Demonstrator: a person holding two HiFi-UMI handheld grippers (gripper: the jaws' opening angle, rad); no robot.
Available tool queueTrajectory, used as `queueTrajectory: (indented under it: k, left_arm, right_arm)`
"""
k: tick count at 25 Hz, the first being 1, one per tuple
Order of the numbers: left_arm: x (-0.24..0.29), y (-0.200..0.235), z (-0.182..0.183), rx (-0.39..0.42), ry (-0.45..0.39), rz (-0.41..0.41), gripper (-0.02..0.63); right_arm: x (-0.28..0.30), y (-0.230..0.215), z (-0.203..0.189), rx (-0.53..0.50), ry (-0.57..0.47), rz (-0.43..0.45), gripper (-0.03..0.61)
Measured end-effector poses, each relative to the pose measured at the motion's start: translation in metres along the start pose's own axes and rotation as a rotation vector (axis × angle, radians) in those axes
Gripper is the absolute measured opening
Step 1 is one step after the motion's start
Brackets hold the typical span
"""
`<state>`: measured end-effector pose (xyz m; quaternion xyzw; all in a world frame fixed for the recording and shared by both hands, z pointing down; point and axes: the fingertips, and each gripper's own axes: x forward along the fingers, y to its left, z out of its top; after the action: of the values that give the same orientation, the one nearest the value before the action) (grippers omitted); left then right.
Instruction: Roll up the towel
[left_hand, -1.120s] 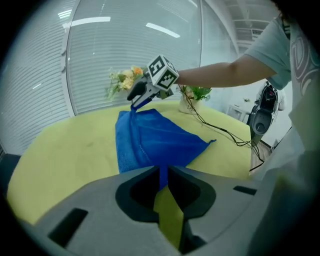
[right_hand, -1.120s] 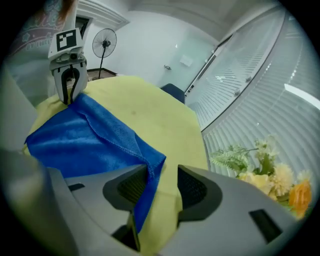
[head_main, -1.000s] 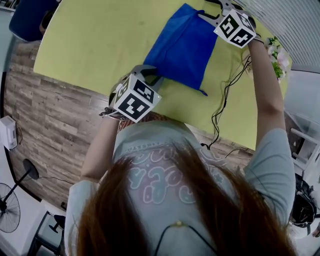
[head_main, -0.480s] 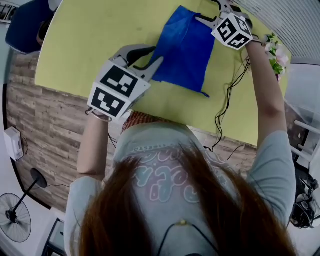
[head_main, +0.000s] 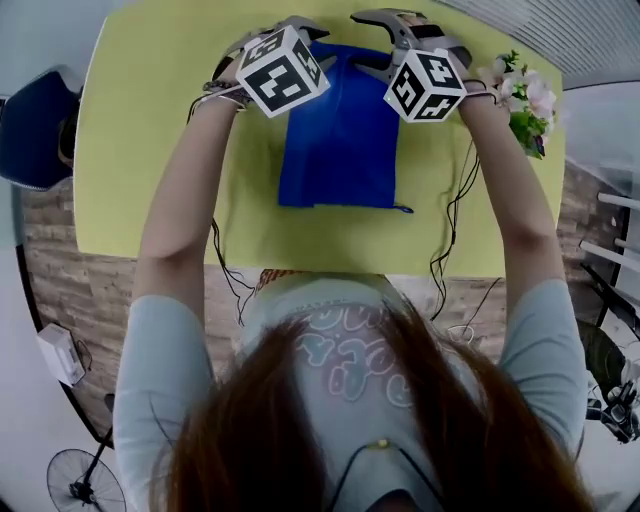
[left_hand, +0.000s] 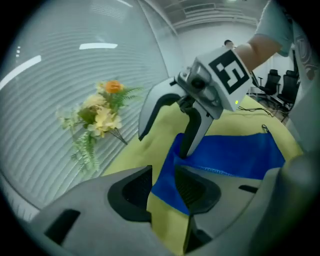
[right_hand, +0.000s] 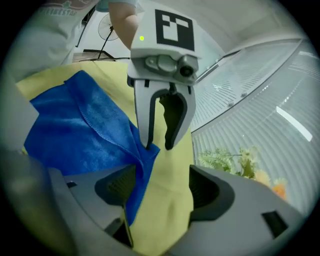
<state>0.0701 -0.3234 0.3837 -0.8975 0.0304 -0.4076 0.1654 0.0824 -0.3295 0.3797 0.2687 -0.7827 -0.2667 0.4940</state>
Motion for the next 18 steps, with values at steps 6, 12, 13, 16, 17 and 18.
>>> queueTrajectory:
  k: [6, 12, 13, 16, 17, 18]
  left_arm:
    - [0.027, 0.0, -0.019, 0.073, 0.097, -0.156, 0.11]
    - [0.029, 0.003, -0.035, 0.012, 0.142, -0.244, 0.025]
    - [0.027, 0.003, -0.035, -0.005, 0.134, -0.258, 0.019]
    - [0.022, 0.009, -0.033, -0.069, 0.076, -0.261, 0.016]
    - [0.021, 0.013, -0.033, -0.08, 0.062, -0.246, 0.015]
    - [0.021, 0.018, -0.035, -0.087, 0.055, -0.229, 0.015]
  right_arm:
    - [-0.026, 0.03, 0.037, 0.134, -0.06, 0.071, 0.277]
    - [-0.031, 0.112, 0.097, 0.3, -0.135, 0.316, 0.249]
    - [-0.03, 0.121, 0.101, 0.308, -0.132, 0.336, 0.24]
    - [-0.029, 0.133, 0.1, 0.344, -0.115, 0.344, 0.196]
    - [-0.029, 0.133, 0.098, 0.361, -0.11, 0.338, 0.196]
    - [-0.03, 0.132, 0.095, 0.378, -0.103, 0.331, 0.195]
